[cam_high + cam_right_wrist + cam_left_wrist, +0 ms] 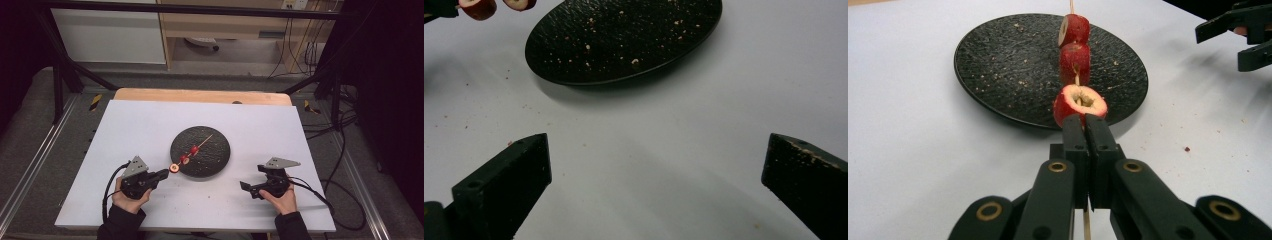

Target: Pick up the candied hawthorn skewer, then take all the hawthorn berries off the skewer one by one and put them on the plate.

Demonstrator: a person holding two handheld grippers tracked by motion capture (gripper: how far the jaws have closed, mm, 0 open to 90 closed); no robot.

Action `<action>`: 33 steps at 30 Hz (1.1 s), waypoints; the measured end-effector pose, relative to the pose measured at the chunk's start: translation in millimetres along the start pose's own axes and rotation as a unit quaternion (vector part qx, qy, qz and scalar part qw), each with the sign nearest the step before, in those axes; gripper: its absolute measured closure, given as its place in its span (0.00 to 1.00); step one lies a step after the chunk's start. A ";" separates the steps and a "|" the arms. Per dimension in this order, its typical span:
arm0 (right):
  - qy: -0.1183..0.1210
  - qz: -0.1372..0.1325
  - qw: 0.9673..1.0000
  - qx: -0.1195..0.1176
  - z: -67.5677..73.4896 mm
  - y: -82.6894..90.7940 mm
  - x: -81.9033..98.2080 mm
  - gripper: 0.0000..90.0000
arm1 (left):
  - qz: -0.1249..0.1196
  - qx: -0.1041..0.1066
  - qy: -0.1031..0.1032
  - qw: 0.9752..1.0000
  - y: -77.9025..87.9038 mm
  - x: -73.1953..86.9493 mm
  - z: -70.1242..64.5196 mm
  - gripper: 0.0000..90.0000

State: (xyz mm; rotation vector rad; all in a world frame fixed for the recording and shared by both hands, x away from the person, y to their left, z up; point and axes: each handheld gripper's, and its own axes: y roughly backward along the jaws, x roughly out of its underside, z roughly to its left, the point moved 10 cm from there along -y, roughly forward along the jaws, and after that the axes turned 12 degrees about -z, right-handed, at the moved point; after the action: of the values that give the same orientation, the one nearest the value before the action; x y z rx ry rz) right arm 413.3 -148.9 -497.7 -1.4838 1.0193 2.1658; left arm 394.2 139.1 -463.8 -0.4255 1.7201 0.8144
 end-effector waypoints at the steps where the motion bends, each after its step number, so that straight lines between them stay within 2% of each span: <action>1: -0.003 0.001 1.000 -0.001 2.5 -1.9 -0.9 0.01 | -0.002 0.001 0.000 1.000 0.2 -0.3 -1.1 0.98; 11: -0.001 -0.006 1.000 -0.004 18.8 -16.9 -13.6 0.01 | -0.010 0.009 0.001 1.000 2.3 -2.3 -6.4 0.98; 20: -0.012 -0.019 1.000 -0.009 30.0 -29.3 -29.6 0.01 | -0.018 0.013 -0.005 1.000 4.5 -5.9 -12.3 0.98; 33: -0.030 -0.044 0.998 -0.026 54.2 -67.2 -56.2 0.04 | -0.027 0.018 -0.015 0.999 6.1 -10.0 -19.8 0.98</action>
State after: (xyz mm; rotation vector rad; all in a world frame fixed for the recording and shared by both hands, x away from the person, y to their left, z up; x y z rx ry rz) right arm 441.1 -56.8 -460.9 -1.4483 0.8666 2.1763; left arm 379.5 128.1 -449.9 -0.4331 1.6859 0.7464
